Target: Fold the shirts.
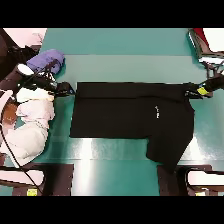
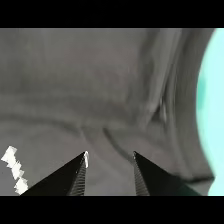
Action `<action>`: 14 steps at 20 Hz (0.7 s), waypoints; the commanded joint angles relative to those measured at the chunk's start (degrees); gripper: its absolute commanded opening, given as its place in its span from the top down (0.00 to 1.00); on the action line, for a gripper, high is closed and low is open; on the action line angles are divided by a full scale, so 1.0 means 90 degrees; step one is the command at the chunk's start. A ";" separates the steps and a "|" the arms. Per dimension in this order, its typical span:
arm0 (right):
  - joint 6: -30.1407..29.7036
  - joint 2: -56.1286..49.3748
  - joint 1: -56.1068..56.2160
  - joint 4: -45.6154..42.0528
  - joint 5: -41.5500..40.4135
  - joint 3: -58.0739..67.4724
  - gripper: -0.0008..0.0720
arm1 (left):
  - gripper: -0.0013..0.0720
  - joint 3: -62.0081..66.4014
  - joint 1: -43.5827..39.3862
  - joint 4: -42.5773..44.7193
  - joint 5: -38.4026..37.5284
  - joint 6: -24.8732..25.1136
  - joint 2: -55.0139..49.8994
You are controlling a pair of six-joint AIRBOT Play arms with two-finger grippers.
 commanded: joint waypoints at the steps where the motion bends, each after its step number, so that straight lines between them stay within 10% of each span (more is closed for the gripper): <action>1: -0.0602 0.0481 -0.0495 0.0763 0.0993 -0.0403 0.52 | 0.26 -0.0282 0.0231 0.0491 -0.1008 -0.0175 0.0583; 14: -0.1229 0.2450 -0.1229 0.1545 0.0886 -0.2353 0.57 | 0.26 -0.4597 0.0240 0.0124 -0.0389 -0.0143 0.2919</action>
